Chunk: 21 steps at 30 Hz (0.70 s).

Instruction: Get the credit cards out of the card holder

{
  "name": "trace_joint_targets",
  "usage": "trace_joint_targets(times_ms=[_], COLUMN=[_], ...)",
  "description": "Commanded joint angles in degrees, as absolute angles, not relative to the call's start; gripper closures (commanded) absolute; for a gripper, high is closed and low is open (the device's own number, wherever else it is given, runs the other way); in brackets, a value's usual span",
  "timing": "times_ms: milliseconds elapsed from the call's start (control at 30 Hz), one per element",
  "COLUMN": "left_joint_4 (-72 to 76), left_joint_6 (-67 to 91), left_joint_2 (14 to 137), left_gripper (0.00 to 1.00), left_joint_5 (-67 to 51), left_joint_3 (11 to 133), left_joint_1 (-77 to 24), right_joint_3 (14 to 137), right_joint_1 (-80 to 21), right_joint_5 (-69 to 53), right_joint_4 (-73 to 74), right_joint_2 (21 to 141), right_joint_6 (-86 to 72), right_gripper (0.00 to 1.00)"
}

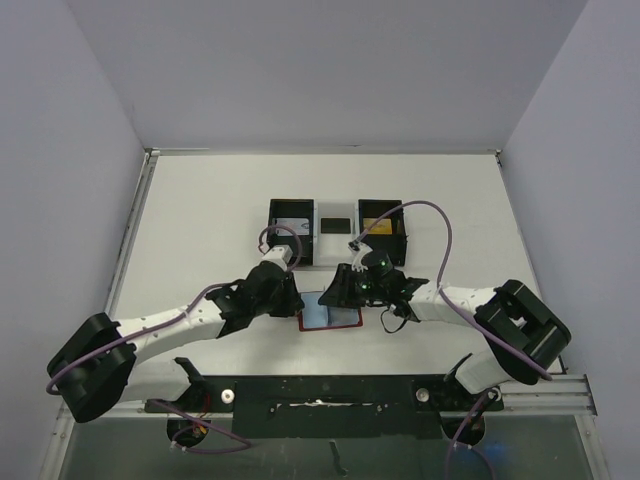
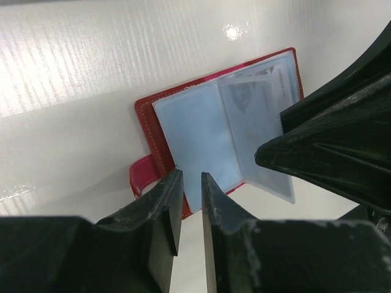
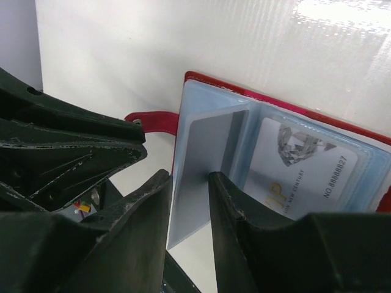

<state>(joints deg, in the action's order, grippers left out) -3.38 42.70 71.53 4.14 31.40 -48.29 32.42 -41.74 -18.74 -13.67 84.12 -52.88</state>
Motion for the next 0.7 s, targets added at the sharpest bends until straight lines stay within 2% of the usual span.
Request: trace_joint_targets(times_ms=[0,167,333,467,667], left_joint_4=[-1.9,-2.7,-1.4,1.4,2.8], left_joint_6=[44.4,43.6,43.1,41.3,40.7], left_joint_2=[67.0,65.1,63.5,64.8,70.2], left_gripper=[0.80,0.78,0.75,0.70,0.65], left_joint_5=[6.6,4.9,3.7,-2.2,-5.8], left_joint_3=[31.3,32.0,31.1,31.1,32.8], left_joint_1=[-47.7,-45.5,-45.4,-45.3,-45.4], right_joint_3=[34.3,33.7,32.4,32.5,32.1], right_joint_1=[-42.2,-41.9,-41.6,-41.1,-40.9], right_joint_5=[-22.7,-26.1,-22.1,-15.9,-16.0], right_joint_4=[-20.5,-24.4,-22.9,-15.9,-14.7], right_joint_2=[83.1,82.7,80.8,79.7,81.2], right_joint_6=[-52.4,-52.8,-52.9,-52.4,-52.8], right_gripper=[0.67,0.62,0.61,0.64,0.66])
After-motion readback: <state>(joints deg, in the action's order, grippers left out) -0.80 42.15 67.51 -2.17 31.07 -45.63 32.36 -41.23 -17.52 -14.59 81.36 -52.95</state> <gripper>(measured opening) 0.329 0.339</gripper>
